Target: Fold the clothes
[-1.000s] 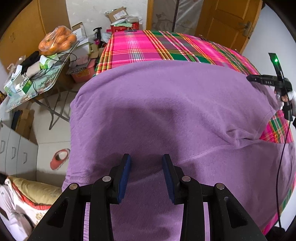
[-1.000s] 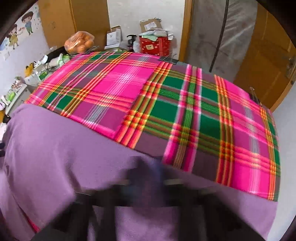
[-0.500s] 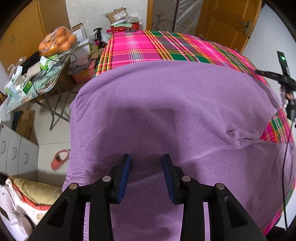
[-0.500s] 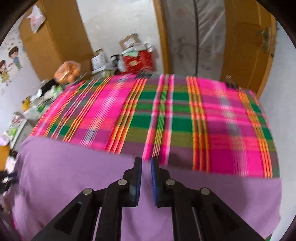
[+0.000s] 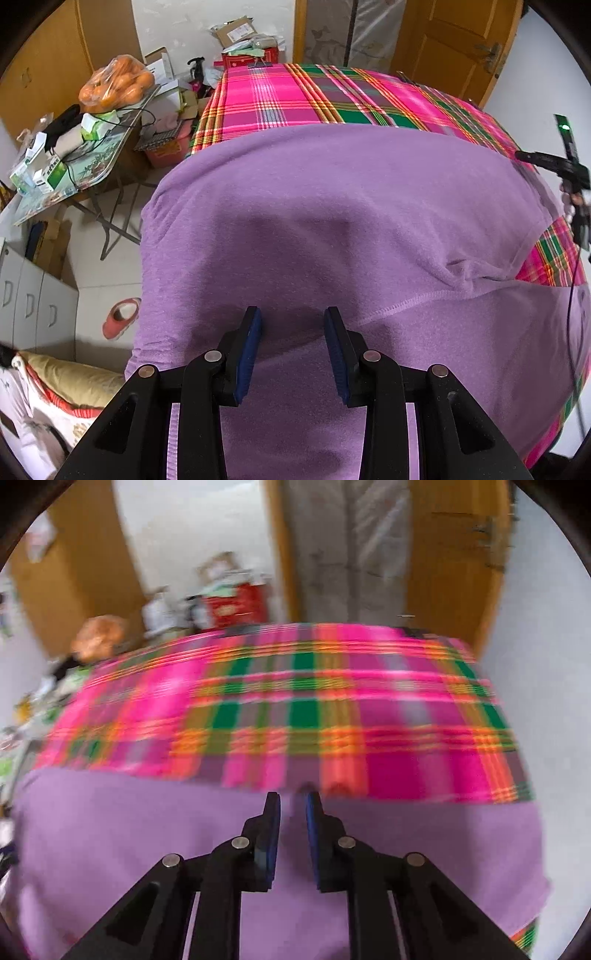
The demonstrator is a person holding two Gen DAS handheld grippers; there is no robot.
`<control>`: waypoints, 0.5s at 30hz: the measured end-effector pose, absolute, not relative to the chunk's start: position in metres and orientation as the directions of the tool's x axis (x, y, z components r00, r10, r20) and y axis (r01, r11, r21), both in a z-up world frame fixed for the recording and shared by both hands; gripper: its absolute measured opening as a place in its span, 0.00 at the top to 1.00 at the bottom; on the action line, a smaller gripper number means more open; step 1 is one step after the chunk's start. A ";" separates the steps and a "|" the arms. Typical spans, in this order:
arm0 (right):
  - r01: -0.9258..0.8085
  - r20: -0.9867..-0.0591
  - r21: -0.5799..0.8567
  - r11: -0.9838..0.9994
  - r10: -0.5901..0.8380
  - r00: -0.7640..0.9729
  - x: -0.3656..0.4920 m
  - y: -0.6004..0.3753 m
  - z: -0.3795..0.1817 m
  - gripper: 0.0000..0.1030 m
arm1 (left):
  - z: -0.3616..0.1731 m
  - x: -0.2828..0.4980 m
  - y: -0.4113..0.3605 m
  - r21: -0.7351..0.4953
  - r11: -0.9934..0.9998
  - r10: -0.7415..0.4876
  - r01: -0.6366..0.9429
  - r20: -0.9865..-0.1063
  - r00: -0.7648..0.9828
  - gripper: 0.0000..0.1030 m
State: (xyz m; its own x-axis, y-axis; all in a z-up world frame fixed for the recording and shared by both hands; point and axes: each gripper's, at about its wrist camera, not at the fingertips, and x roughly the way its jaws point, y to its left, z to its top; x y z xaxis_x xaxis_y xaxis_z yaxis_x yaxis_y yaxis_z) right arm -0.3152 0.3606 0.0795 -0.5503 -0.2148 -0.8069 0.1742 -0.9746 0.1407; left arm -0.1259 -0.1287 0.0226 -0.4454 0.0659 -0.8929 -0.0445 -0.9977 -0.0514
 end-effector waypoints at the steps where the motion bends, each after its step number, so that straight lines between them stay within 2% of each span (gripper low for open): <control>1: 0.234 -0.811 0.151 -0.961 -0.255 -0.526 -0.305 0.350 0.079 0.85 | 0.022 -0.126 -0.129 -0.052 -0.998 0.066 -0.045 -0.893 -0.445 0.63; 2: 0.292 -0.815 0.161 -0.943 -0.294 -0.499 -0.294 0.339 0.078 0.85 | 0.022 -0.127 -0.129 -0.053 -0.997 0.068 -0.047 -0.894 -0.443 0.63; 6: 0.417 -0.848 0.093 -0.904 -0.291 -0.443 -0.264 0.317 0.059 0.87 | 0.024 -0.124 -0.126 -0.057 -0.996 0.079 -0.061 -0.891 -0.447 0.63; 9: 0.280 -0.837 0.151 -0.948 -0.273 -0.474 -0.269 0.353 0.059 0.93 | 0.026 -0.120 -0.128 -0.061 -0.996 0.082 -0.061 -0.887 -0.455 0.63; 10: 0.214 -0.833 0.194 -0.957 -0.276 -0.479 -0.273 0.370 0.058 1.00 | 0.027 -0.119 -0.129 -0.062 -0.996 0.082 -0.059 -0.886 -0.456 0.63; 12: 0.099 -0.820 0.291 -0.951 -0.302 -0.486 -0.280 0.400 0.057 1.00 | 0.030 -0.115 -0.132 -0.066 -0.996 0.083 -0.053 -0.883 -0.462 0.63; 13: 0.080 -0.828 0.267 -0.960 -0.271 -0.491 -0.277 0.400 0.058 0.95 | 0.031 -0.113 -0.135 -0.067 -0.997 0.081 -0.046 -0.880 -0.467 0.63; 15: 0.043 -0.841 0.216 -0.975 -0.209 -0.499 -0.272 0.401 0.061 0.94 | 0.034 -0.110 -0.143 -0.072 -0.997 0.073 -0.022 -0.874 -0.481 0.63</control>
State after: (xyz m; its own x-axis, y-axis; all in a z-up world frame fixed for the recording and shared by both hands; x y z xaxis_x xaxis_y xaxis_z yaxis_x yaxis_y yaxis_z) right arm -0.2722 0.4013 0.0608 -0.4989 -0.2086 -0.8412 0.0432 -0.9754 0.2163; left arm -0.1098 -0.1428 0.0343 -0.4805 0.0735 -0.8739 -0.0223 -0.9972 -0.0716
